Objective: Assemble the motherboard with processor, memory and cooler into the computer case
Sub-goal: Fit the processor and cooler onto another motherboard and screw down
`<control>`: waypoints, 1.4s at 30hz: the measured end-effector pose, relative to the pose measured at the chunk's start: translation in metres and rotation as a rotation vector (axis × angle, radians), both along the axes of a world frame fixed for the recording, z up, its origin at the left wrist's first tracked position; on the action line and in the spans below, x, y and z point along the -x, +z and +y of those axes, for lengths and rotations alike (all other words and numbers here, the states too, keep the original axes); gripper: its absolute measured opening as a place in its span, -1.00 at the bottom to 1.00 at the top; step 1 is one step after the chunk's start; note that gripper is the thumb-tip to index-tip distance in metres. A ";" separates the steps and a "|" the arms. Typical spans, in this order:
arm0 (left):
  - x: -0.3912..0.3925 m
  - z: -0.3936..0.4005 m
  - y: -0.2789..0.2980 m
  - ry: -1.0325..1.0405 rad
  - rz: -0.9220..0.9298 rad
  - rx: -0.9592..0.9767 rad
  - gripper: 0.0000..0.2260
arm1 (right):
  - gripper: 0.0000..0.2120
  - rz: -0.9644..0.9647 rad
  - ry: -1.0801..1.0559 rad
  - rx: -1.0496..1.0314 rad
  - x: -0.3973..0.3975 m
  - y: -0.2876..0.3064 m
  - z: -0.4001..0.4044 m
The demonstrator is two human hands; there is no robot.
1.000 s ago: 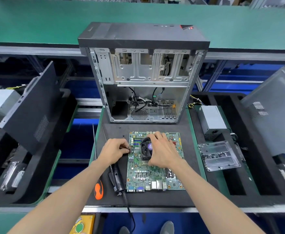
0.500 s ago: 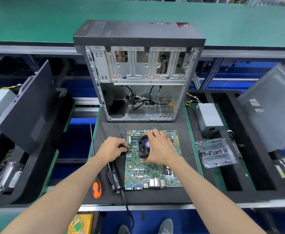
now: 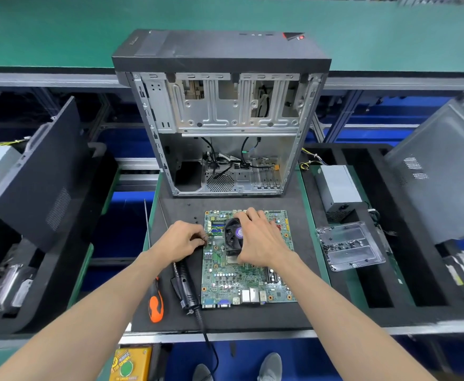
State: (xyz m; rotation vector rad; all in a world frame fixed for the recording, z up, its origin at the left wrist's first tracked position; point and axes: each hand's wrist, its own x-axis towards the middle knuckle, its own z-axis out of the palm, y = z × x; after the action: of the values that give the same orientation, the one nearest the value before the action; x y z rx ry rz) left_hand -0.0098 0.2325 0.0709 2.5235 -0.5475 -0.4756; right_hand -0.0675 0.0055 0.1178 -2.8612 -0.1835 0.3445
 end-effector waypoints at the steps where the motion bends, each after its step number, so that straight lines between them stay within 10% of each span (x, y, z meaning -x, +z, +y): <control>1: 0.000 0.000 0.000 -0.004 0.000 -0.003 -0.94 | -0.16 -0.001 0.000 0.002 0.000 -0.001 0.000; 42: -0.028 -0.009 0.008 -0.137 0.074 -0.156 -0.95 | -0.09 0.018 0.051 -0.036 0.014 -0.022 0.013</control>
State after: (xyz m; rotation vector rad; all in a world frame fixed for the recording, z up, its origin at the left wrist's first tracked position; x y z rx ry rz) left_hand 0.0183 0.2231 0.0786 2.6137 -0.6818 -0.6842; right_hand -0.0811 0.0183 0.0958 -2.8206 -0.2575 0.3732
